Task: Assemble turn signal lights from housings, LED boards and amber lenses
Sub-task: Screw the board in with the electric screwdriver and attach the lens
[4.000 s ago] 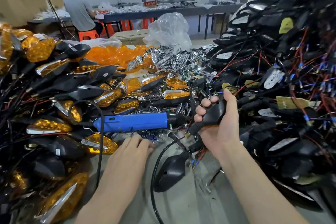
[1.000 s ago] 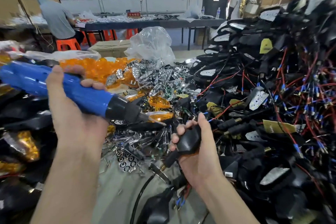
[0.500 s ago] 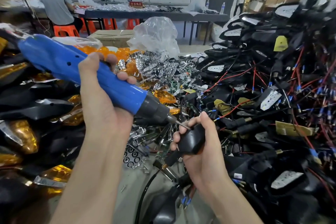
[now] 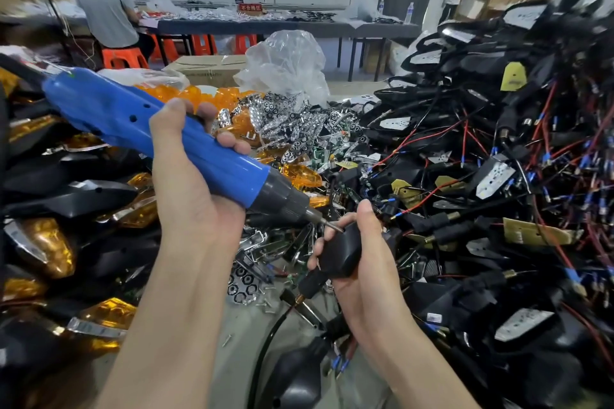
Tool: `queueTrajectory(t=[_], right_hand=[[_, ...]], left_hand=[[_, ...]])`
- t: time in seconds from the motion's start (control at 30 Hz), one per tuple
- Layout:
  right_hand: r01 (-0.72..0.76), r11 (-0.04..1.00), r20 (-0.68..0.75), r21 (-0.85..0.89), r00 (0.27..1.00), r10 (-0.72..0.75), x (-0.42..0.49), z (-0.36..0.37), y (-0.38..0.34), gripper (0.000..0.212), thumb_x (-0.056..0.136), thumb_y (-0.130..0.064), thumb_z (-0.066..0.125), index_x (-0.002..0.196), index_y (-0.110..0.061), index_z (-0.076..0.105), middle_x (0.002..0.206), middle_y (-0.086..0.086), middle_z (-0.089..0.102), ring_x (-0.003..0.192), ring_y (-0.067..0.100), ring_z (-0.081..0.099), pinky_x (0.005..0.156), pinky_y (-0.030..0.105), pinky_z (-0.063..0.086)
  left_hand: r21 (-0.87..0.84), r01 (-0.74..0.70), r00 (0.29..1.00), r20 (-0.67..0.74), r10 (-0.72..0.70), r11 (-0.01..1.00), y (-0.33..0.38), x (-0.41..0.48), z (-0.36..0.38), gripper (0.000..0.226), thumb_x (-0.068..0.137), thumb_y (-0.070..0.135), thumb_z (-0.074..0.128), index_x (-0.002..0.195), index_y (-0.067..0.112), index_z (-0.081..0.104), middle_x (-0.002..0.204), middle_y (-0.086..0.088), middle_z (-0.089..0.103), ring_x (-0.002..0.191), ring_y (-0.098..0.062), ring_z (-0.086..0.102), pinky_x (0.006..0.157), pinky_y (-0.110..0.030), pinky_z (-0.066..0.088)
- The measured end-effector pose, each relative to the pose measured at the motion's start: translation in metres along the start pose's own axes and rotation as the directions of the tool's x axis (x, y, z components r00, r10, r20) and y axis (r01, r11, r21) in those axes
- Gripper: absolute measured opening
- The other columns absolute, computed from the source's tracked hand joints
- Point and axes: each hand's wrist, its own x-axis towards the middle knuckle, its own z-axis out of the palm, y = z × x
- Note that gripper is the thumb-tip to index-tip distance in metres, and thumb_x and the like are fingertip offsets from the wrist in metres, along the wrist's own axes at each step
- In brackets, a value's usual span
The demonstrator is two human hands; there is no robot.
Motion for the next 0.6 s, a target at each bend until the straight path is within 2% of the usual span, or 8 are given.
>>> queueTrajectory(t=[0.1, 0.3, 0.43, 0.6], right_hand=[[0.022, 0.994, 0.003, -0.103, 1.000, -0.021, -0.0004, -0.0016, 0.0032, 0.052, 0.058, -0.076, 0.081, 0.071, -0.027, 0.070, 0.070, 0.002, 0.063, 0.062, 0.019, 0.064, 0.060, 0.033, 0.055], [0.047, 0.985, -0.033, -0.166, 0.998, -0.053, -0.0005, 0.0006, 0.0068, 0.053, 0.056, -0.082, 0.077, 0.071, -0.032, 0.069, 0.068, 0.000, 0.064, 0.061, 0.018, 0.065, 0.060, 0.031, 0.056], [0.027, 0.989, -0.079, -0.144, 0.996, -0.039, -0.0002, 0.0010, 0.0077, 0.041, 0.066, -0.072, 0.073, 0.068, -0.032, 0.069, 0.065, 0.001, 0.064, 0.057, 0.019, 0.065, 0.056, 0.031, 0.055], [0.021, 0.991, -0.109, -0.132, 0.993, -0.035, 0.0010, -0.0010, 0.0092, 0.049, 0.077, -0.065, 0.069, 0.084, -0.018, 0.060, 0.063, 0.002, 0.063, 0.055, 0.020, 0.063, 0.054, 0.031, 0.054]], left_hand=[[0.023, 0.026, 0.999, -0.046, -0.025, 0.999, -0.0032, -0.0012, 0.0019, 0.007, 0.094, 0.025, 0.059, 0.091, 0.019, 0.056, 0.087, 0.003, 0.063, 0.055, -0.011, 0.050, 0.057, -0.027, 0.048], [0.102, 0.001, 0.995, -0.096, 0.009, 0.995, -0.0033, -0.0021, 0.0072, 0.007, 0.096, 0.022, 0.059, 0.094, 0.018, 0.053, 0.085, 0.003, 0.063, 0.056, -0.011, 0.051, 0.057, -0.027, 0.048], [0.107, -0.005, 0.995, -0.095, 0.016, 0.994, -0.0068, -0.0038, 0.0072, 0.009, 0.097, 0.023, 0.058, 0.097, 0.017, 0.051, 0.079, 0.002, 0.061, 0.055, -0.011, 0.051, 0.057, -0.027, 0.048], [0.116, 0.007, 0.995, -0.096, 0.004, 0.993, -0.0094, -0.0049, 0.0082, 0.014, 0.096, 0.023, 0.058, 0.085, 0.017, 0.052, 0.070, 0.002, 0.057, 0.054, -0.011, 0.050, 0.056, -0.027, 0.047]])
